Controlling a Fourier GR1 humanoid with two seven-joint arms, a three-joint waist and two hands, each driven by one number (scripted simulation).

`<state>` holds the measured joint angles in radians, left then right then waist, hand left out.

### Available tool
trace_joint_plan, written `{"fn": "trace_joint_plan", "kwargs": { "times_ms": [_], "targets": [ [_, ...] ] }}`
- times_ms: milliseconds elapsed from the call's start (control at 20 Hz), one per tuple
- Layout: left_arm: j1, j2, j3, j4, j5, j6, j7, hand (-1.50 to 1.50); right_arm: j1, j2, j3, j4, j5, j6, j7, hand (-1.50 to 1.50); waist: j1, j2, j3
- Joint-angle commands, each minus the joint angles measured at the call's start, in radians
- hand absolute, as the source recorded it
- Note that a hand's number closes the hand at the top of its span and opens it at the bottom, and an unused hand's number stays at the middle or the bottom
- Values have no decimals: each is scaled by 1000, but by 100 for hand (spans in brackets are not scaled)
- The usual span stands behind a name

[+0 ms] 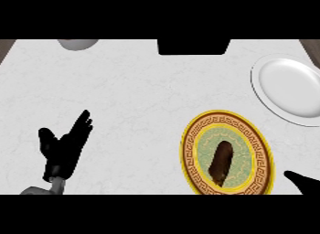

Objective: Pick the sweet potato from the plate and place it in the plate

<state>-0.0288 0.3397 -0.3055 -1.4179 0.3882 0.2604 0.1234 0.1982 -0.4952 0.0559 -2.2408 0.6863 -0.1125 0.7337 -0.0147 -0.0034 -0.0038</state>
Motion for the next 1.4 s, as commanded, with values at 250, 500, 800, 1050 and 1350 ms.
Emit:
{"fn": "trace_joint_plan", "kwargs": {
  "times_ms": [250,500,800,1050,1350],
  "targets": [
    [-33,-46,-45,20,-46,23,36,0,-159,32,294,-45,105,357,484,-150,39,8,0],
    [-20,-24,-11,-5,-29,4,53,0,-289,98,319,86,102,432,566,-150,40,7,1],
    [6,-64,-31,48,-58,2,0,0,-309,207,406,186,225,442,602,-150,22,6,2],
    [8,-74,-26,62,-66,-10,-19,0,-331,354,436,278,264,453,635,-150,20,6,2],
    [17,-49,14,6,-38,-40,37,0,-290,416,389,372,305,399,525,-150,17,3,3]
  ]
}}
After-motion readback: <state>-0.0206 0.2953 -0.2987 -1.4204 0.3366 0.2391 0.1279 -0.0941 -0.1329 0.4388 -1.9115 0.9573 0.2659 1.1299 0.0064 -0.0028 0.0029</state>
